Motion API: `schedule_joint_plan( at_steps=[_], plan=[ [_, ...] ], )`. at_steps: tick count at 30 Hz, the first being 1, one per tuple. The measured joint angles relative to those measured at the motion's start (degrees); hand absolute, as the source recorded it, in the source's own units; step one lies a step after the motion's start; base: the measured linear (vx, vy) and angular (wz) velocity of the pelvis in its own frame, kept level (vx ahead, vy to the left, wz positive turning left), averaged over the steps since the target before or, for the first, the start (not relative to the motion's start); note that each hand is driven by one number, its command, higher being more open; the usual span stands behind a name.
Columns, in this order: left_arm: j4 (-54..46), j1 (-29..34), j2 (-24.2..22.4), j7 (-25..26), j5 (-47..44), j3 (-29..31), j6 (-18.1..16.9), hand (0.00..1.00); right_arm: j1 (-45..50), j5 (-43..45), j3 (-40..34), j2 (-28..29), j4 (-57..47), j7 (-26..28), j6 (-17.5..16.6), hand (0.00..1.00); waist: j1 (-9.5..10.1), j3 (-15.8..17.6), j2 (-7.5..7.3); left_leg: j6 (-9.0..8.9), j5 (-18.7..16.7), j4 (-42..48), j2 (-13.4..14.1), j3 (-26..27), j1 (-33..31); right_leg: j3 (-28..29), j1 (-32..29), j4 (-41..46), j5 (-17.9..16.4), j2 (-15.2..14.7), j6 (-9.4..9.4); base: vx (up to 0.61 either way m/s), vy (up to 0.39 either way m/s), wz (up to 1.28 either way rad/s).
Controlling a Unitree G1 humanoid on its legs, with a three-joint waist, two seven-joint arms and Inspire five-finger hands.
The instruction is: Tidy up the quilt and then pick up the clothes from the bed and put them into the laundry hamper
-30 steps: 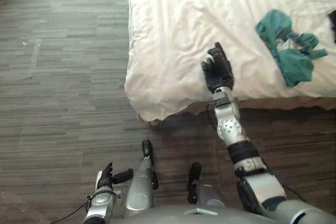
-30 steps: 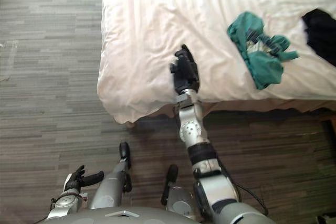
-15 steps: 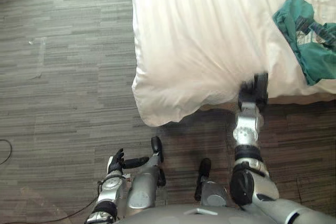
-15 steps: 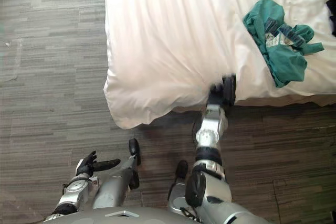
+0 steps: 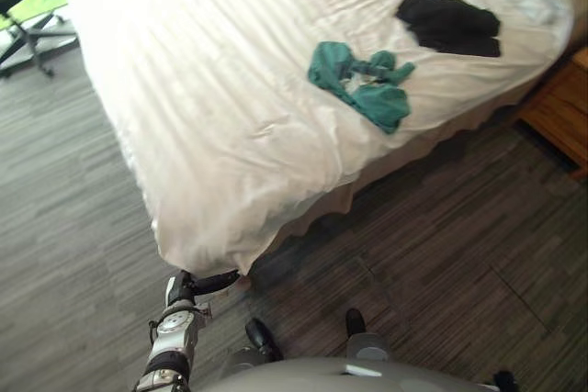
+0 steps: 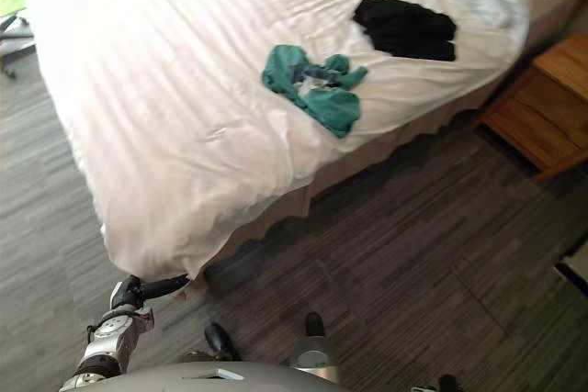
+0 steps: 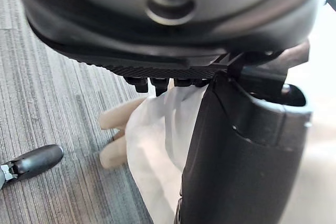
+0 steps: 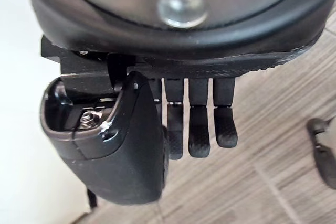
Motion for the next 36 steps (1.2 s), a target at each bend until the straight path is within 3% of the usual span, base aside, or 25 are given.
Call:
schedule_joint_plan(
  at_steps=[1, 2, 4, 5, 6, 8, 10, 12, 13, 14, 15, 16, 17, 18, 19, 20, 21, 23, 24, 25, 26, 27, 28, 36],
  plan=[
    [0.0, 0.3, 0.0, 0.0, 0.0, -0.5, 0.0, 1.0, -0.2, -0.8, 2.3, 0.1, 0.0, 0.1, 0.5, 1.0, 0.06, 0.1, -0.09, 0.12, -2.0, 3.1, 0.6, -3.6, -0.9, 1.5, -0.3, 0.2, 0.3, 0.3, 0.03, 0.04, -0.119, -1.15],
    [-0.3, 1.2, -0.4, 0.4, -0.1, -1.7, 0.0, 1.0, -0.6, -3.4, 8.0, 0.1, -0.1, 0.7, 0.8, 1.0, 0.76, 0.2, -0.13, 0.86, -8.3, 11.9, 1.9, -13.0, -4.4, 4.9, -1.5, 1.3, 0.7, 1.2, 0.1, 0.01, -0.074, -1.43],
    [-0.8, 4.0, -2.2, 1.8, -0.3, -3.6, -0.6, 1.0, -1.2, -11.3, 16.9, -1.1, 0.0, 2.4, 2.1, 1.0, 3.72, -0.1, 2.42, -1.34, -18.4, 23.1, 2.1, -31.6, -7.0, 11.7, -3.6, 3.3, 1.1, 4.7, 0.84, -0.07, 0.082, -1.89],
    [-1.5, 5.8, -2.9, 2.6, -0.2, -4.4, -1.5, 1.0, -1.4, -14.9, 20.6, -1.1, -0.2, 3.2, 2.7, 1.0, 4.3, -0.5, 3.16, -2.11, -21.3, 25.3, 0.8, -38.6, -6.9, 14.2, -4.1, 4.0, 1.4, 5.8, 1.37, -0.11, 0.181, -1.27],
    [-1.8, 6.4, -2.9, 2.7, -0.1, -5.1, -1.7, 1.0, -1.3, -16.9, 22.3, -0.7, -0.4, 3.5, 3.0, 1.0, 4.21, -0.5, 3.08, -1.8, -21.8, 26.3, 0.0, -39.6, -7.1, 14.8, -4.4, 3.9, 1.6, 5.8, 1.73, -0.18, 0.194, -0.66],
    [-3.2, 6.9, -2.5, 2.7, 0.5, -8.6, -2.5, 1.0, -1.3, -23.2, 26.8, 0.6, -0.9, 4.6, 4.6, 1.0, 4.39, -0.6, 0.9, -1.15, -23.0, 28.0, -3.0, -37.6, -8.9, 14.7, -6.5, 3.7, 1.1, 2.9, 1.1, -0.26, 0.212, -0.38],
    [-3.4, 7.3, -2.5, 2.7, 0.8, -9.1, -3.1, 1.0, -1.4, -27.4, 27.9, 1.0, -2.7, 4.7, 4.7, 1.0, 5.61, -0.4, -0.44, -0.17, -22.8, 27.7, -4.3, -34.5, -9.0, 14.4, -8.7, 3.2, -0.5, 1.0, -1.99, -0.24, 0.199, -0.93],
    [-2.2, 8.2, -2.4, 2.9, 1.1, -9.9, -3.7, 1.0, -1.7, -34.0, 29.0, 1.4, -4.3, 4.7, 4.5, 1.0, 6.79, -0.3, -0.77, 2.37, -19.9, 23.3, -4.3, -27.8, -6.9, 9.2, -11.2, 1.8, -4.3, -1.1, -10.68, -0.23, 0.176, -1.72],
    [-2.0, 8.8, -2.0, 3.4, 1.3, -9.8, -4.1, 1.0, -2.0, -35.9, 29.6, 1.5, -4.1, 4.9, 4.7, 1.0, 7.06, 0.1, -0.74, 2.68, -18.0, 20.2, -3.6, -24.0, -4.8, 3.8, -12.8, 4.2, -2.5, -1.7, -8.49, -0.21, 0.073, -1.95],
    [-1.6, 9.8, -1.2, 3.6, 1.8, -9.7, -4.1, 1.0, -2.2, -36.9, 30.3, 1.1, -3.8, 5.0, 4.7, 1.0, 7.26, 0.7, -1.37, 2.99, -16.7, 17.7, -3.5, -20.3, -2.7, -7.0, -14.0, 9.6, -0.6, -1.8, -8.36, -0.16, 0.001, -1.48],
    [-1.1, 10.1, -0.9, 3.7, 3.0, -9.7, -4.1, 1.0, -2.5, -37.8, 29.9, 0.6, -3.5, 5.2, 4.6, 1.0, 6.96, 1.3, -1.26, 3.1, -16.3, 17.3, -3.4, -18.1, -2.3, -11.9, -14.4, 11.6, 0.8, -3.1, -10.07, -0.11, -0.009, -1.14],
    [-1.1, 10.1, -0.7, 3.7, 3.0, -9.6, -4.1, 1.0, -2.8, -38.3, 30.0, 0.2, -3.4, 5.3, 4.5, 1.0, 7.16, 1.6, -1.41, 3.11, -16.0, 16.9, -3.4, -16.8, -1.6, -14.3, -14.8, 13.5, 1.4, -4.0, -9.95, -0.09, -0.016, -0.87],
    [-0.5, 10.4, -0.3, 3.7, 2.9, -9.1, -4.0, 1.0, -3.1, -38.7, 30.0, -0.1, -2.5, 5.5, 4.5, 1.0, 7.76, 1.6, -1.36, 2.61, -15.4, 15.7, -2.6, -14.7, -0.2, -17.3, -14.6, 19.4, 0.6, -4.6, -10.44, -0.06, -0.073, -0.8],
    [0.0, 10.4, 0.1, 3.8, 2.9, -9.1, -3.6, 1.0, -3.2, -38.8, 30.0, -0.5, -1.9, 5.9, 4.5, 1.0, 8.28, 1.6, -1.17, 1.9, -14.9, 14.8, -1.7, -13.7, 0.7, -18.3, -14.0, 23.7, -2.7, -3.9, -9.76, -0.02, -0.111, -0.77],
    [0.6, 10.5, 0.6, 3.8, 2.9, -9.1, -3.0, 1.0, -3.4, -39.7, 30.1, -0.6, -1.1, 6.1, 4.5, 1.0, 8.09, 1.6, -1.19, 1.24, -14.4, 13.9, -1.2, -13.1, 1.3, -18.3, -13.0, 26.1, -5.3, -3.5, -9.11, 0.02, -0.146, -0.52],
    [1.8, 10.3, 1.2, 3.7, 2.9, -9.2, -2.1, 1.0, -3.4, -40.2, 30.2, -0.4, -0.5, 6.2, 4.5, 1.0, 7.92, 1.7, -1.88, 0.57, -14.0, 13.4, -1.2, -12.6, 2.2, -17.8, -11.9, 25.7, -7.2, -3.6, -6.96, 0.03, -0.167, -0.5],
    [3.9, 9.6, 1.3, 3.5, 2.6, -8.9, -0.5, 1.0, -3.5, -39.9, 30.0, 0.0, 0.1, 6.6, 4.5, 1.0, 7.78, 2.0, -2.78, 0.06, -14.2, 12.8, -1.9, -13.1, 2.5, -17.3, -11.8, 24.0, -7.3, -1.8, -6.29, -0.01, -0.185, -0.5],
    [5.0, 9.0, 0.1, 3.4, 2.3, -7.1, 0.3, 1.0, -4.0, -39.8, 30.0, -0.7, 2.2, 6.9, 4.6, 1.0, 8.2, 1.5, -2.01, 1.11, -14.6, 9.3, -2.6, -17.9, 2.9, -15.4, -8.7, 14.3, -2.5, 2.5, -5.14, -0.04, -0.107, -0.82],
    [5.3, 10.1, -0.7, 3.4, 2.4, -5.3, -0.2, 1.0, -4.9, -39.8, 28.6, -0.9, 3.2, 6.7, 4.7, 1.0, 8.94, 0.7, -0.22, 1.4, -12.9, 8.3, 0.1, -17.7, 2.6, -16.8, -8.9, 17.8, -6.0, 3.9, -9.38, 0.01, -0.054, -0.82],
    [4.8, 10.0, 0.4, 3.4, 2.4, -5.3, -0.2, 1.0, -4.4, -39.6, 28.3, -0.2, 3.8, 6.4, 5.0, 1.0, 7.91, 0.6, -2.92, 0.85, -12.8, 8.8, -1.7, -17.0, 3.0, -15.8, -8.7, 20.4, -8.0, 1.4, -7.18, 0.04, -0.081, -0.62],
    [5.9, 9.7, 0.8, 2.6, 2.4, -5.6, 0.3, 1.0, -4.9, -39.4, 28.0, -0.1, 5.4, 6.2, 5.0, 1.0, 7.96, 0.8, -3.24, 0.43, -12.8, 9.0, -1.0, -17.0, 3.4, -14.4, -7.1, 17.3, -7.3, 2.8, -5.71, 0.0, -0.103, -0.31],
    [6.5, 9.9, 0.3, 1.6, 2.4, -6.0, 0.3, 1.0, -4.3, -39.5, 28.2, -0.8, 6.3, 5.9, 5.3, 1.0, 8.07, -0.8, -2.26, -0.02, -12.5, 8.7, 0.7, -17.0, 2.9, -14.2, -4.4, 9.3, -3.4, 5.4, -5.96, -0.02, -0.088, -0.29],
    [10.0, 7.7, 0.1, 0.0, 2.7, -8.1, 0.2, 1.0, -2.0, -37.0, 27.9, -2.5, 9.8, 5.8, 5.4, 1.0, 6.18, -1.3, -1.51, 1.62, -13.0, 7.9, -2.9, -16.8, 6.2, -12.8, 4.7, -6.0, 6.3, 4.1, -4.5, -0.03, -0.056, -0.18],
    [10.1, 7.7, 0.1, 0.4, 2.7, -8.4, 0.2, 1.0, -2.0, -37.0, 28.1, -2.4, 9.8, 5.8, 5.4, 1.0, 5.65, -1.1, -1.53, 1.62, -13.0, 7.7, -2.8, -16.7, 6.8, -12.8, 5.2, -6.0, 6.3, 4.2, -4.5, 0.0, 0.0, 0.0]
  ],
)
